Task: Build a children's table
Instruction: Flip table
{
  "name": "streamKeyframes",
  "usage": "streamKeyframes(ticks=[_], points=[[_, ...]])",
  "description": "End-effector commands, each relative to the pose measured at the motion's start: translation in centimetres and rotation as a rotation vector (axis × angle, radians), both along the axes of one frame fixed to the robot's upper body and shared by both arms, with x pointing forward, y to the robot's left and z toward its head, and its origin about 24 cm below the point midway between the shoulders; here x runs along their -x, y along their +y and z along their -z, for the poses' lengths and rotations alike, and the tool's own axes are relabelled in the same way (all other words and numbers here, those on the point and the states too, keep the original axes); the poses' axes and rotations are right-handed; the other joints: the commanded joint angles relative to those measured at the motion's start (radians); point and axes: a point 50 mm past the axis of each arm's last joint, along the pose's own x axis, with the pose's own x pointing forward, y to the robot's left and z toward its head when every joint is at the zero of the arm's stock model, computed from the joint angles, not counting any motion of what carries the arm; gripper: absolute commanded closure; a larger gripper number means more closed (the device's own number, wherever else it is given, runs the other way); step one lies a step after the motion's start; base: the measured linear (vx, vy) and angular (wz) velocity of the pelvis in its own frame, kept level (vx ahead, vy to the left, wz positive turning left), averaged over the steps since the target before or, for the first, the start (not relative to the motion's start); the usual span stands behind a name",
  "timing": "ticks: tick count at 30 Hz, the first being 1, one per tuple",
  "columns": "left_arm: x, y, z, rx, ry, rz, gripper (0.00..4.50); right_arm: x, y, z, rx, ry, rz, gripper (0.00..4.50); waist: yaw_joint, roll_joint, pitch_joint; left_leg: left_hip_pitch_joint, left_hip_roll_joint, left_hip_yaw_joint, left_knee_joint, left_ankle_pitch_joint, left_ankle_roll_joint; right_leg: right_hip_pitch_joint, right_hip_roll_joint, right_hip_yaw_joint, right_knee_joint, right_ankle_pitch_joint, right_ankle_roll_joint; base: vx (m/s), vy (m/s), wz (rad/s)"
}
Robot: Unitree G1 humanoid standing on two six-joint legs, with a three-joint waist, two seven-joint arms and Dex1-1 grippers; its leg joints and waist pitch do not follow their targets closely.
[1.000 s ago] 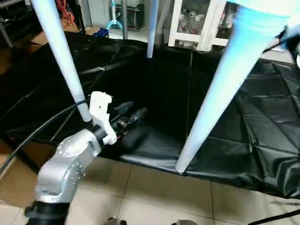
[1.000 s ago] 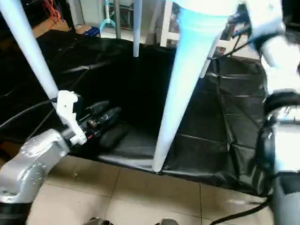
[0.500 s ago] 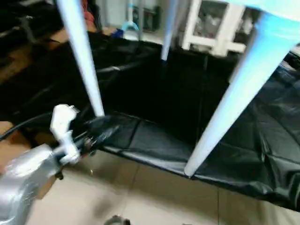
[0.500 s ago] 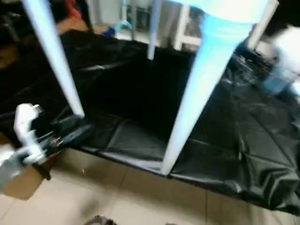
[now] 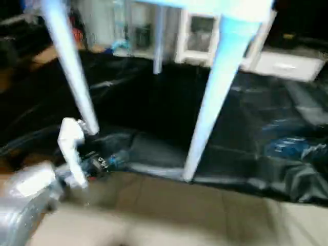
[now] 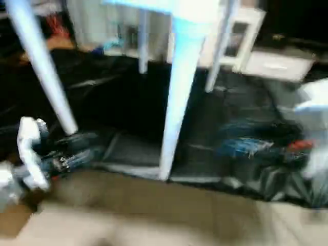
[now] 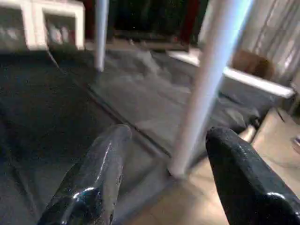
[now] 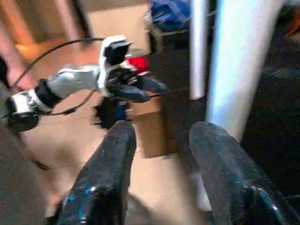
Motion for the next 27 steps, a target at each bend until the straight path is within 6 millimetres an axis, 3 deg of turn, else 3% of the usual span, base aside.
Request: streamKeyframes(ticks=[1,2,3,4,5,6,7,8,10,11,12,13,14,17,19,20,22,27], points=[[-0.3,0.0,-0.6,-0.021,-0.025,0.000,1.53,-0.8,1.0,0.7,0.053,-0.024,0.029,2.74,-0.004,-0.010,-0.029,0.019,0.082,-0.021,-0.120,-0.113,-0.045,-0.018,-0.031,0.061,-0.185,-0.417,-0.169,-0.117,0.009,0.10],[-0.4,0.1,-0.4,-0.035,-0.022,-0.002,1.53,-1.6,1.9,1.5,0.049,-0.029,0.058,2.77,-0.038,0.001,-0.029,0.022,0.115,-0.032,-0.181,-0.353,-0.039,-0.009,-0.025,0.059,-0.153,-0.169,-0.209,-0.117,0.009,0.10],[-0.4,0.2,-0.2,-0.056,-0.014,-0.016,1.53,-2.6,3.0,2.3,0.046,-0.054,0.078,2.91,-0.041,0.004,-0.035,0.027,0.112,-0.024,-0.185,-0.387,-0.040,-0.003,-0.033,0.059,-0.161,-0.165,-0.214,-0.108,0.015,0.05],[-0.5,0.3,-0.1,-0.070,-0.008,-0.026,1.53,-3.2,3.8,2.8,0.042,-0.071,0.087,3.17,-0.049,0.007,-0.034,0.021,0.103,-0.015,-0.188,-0.396,-0.055,0.001,-0.049,0.061,-0.175,-0.203,-0.211,-0.051,0.013,-0.06],[-0.5,0.4,0.1,-0.083,-0.002,-0.039,1.53,-3.6,4.7,3.2,0.012,-0.074,0.082,3.17,-0.054,0.000,-0.037,0.015,0.100,-0.011,-0.190,-0.372,-0.058,0.006,-0.052,0.059,-0.181,-0.216,-0.205,-0.051,0.013,-0.06],[-0.5,0.5,0.2,-0.089,0.002,-0.046,1.53,-3.8,5.2,3.4,-0.007,-0.076,0.076,3.17,-0.055,0.000,-0.035,0.007,0.099,-0.007,-0.198,-0.345,-0.062,0.011,-0.057,0.061,-0.192,-0.232,-0.185,0.000,0.000,0.00],[-0.5,0.5,0.3,-0.090,0.005,-0.053,1.53,-3.9,5.8,3.6,-0.031,-0.067,0.063,3.18,-0.056,0.001,-0.034,0.011,0.101,-0.006,-0.197,-0.347,-0.062,0.008,-0.059,0.062,-0.196,-0.245,-0.178,0.000,0.000,0.00],[-0.5,0.5,0.4,-0.096,0.008,-0.065,1.53,-4.0,6.8,3.9,-0.062,-0.053,0.035,3.50,-0.055,-0.012,-0.032,0.018,0.104,0.002,-0.199,-0.351,-0.066,0.000,-0.062,0.064,-0.208,-0.275,-0.168,0.000,0.000,0.00],[-0.5,0.5,0.6,-0.101,0.010,-0.075,1.53,-4.1,7.5,4.3,-0.070,-0.047,0.015,3.64,-0.052,-0.012,-0.034,0.021,0.107,0.009,-0.200,-0.333,-0.069,-0.003,-0.064,0.067,-0.208,-0.278,-0.166,0.000,0.000,0.00],[-0.6,0.5,0.7,-0.105,0.012,-0.085,1.53,-4.2,8.0,4.6,-0.069,-0.046,0.007,3.68,-0.051,-0.009,-0.036,0.021,0.110,0.014,-0.203,-0.299,-0.069,-0.003,-0.062,0.068,-0.205,-0.237,-0.168,0.000,0.000,0.00],[-0.5,0.4,0.8,-0.107,0.016,-0.090,1.53,-4.7,8.7,5.0,-0.064,-0.055,0.016,3.80,-0.053,-0.018,-0.037,0.016,0.111,0.016,-0.205,-0.277,-0.065,0.000,-0.061,0.067,-0.203,-0.209,-0.171,0.000,0.000,0.00],[-0.5,0.4,0.9,-0.109,0.019,-0.090,1.53,-5.1,9.1,5.3,-0.056,-0.065,0.027,3.80,-0.052,-0.015,-0.037,0.014,0.110,0.018,-0.208,-0.261,-0.062,0.000,-0.060,0.068,-0.200,-0.191,-0.172,0.000,0.000,0.00],[-0.4,0.4,1.0,-0.112,0.023,-0.089,1.53,-5.9,9.7,5.8,-0.038,-0.089,0.060,3.94,-0.051,-0.010,-0.039,0.021,0.110,0.024,-0.211,-0.260,-0.075,-0.009,-0.056,0.070,-0.195,-0.153,-0.183,0.000,0.000,0.00],[-0.3,0.5,1.1,-0.119,0.028,-0.085,1.53,-7.1,10.2,6.1,-0.034,-0.114,0.117,4.22,-0.051,-0.013,-0.046,0.023,0.110,0.028,-0.214,-0.260,-0.086,-0.011,-0.048,0.073,-0.186,-0.082,-0.181,0.000,0.000,0.00],[-0.2,0.5,1.1,-0.127,0.029,-0.081,1.53,-7.8,10.6,6.2,-0.042,-0.126,0.150,4.43,-0.050,-0.017,-0.052,0.024,0.106,0.038,-0.210,-0.206,-0.071,-0.012,-0.044,0.079,-0.179,0.015,-0.193,0.026,0.004,-0.03],[-0.2,0.5,1.1,-0.132,0.029,-0.079,1.53,-8.3,10.8,6.2,-0.045,-0.137,0.170,4.48,-0.048,-0.015,-0.055,0.018,0.105,0.042,-0.210,-0.133,-0.053,-0.003,-0.042,0.078,-0.172,0.101,-0.202,0.053,0.008,-0.07],[-0.3,0.4,1.0,-0.130,0.025,-0.076,1.53,-8.9,10.8,6.1,-0.037,-0.157,0.208,4.48,-0.048,-0.016,-0.056,0.022,0.104,0.048,-0.206,-0.102,-0.037,-0.003,-0.039,0.079,-0.170,0.159,-0.216,0.000,0.000,0.00],[0.0,0.2,0.8,-0.117,0.022,-0.058,1.53,-9.1,9.8,5.7,-0.036,-0.185,0.251,4.48,-0.043,-0.017,-0.055,0.026,0.106,0.059,-0.203,-0.070,-0.004,0.002,-0.040,0.082,-0.172,0.187,-0.231,0.000,0.000,0.00]])
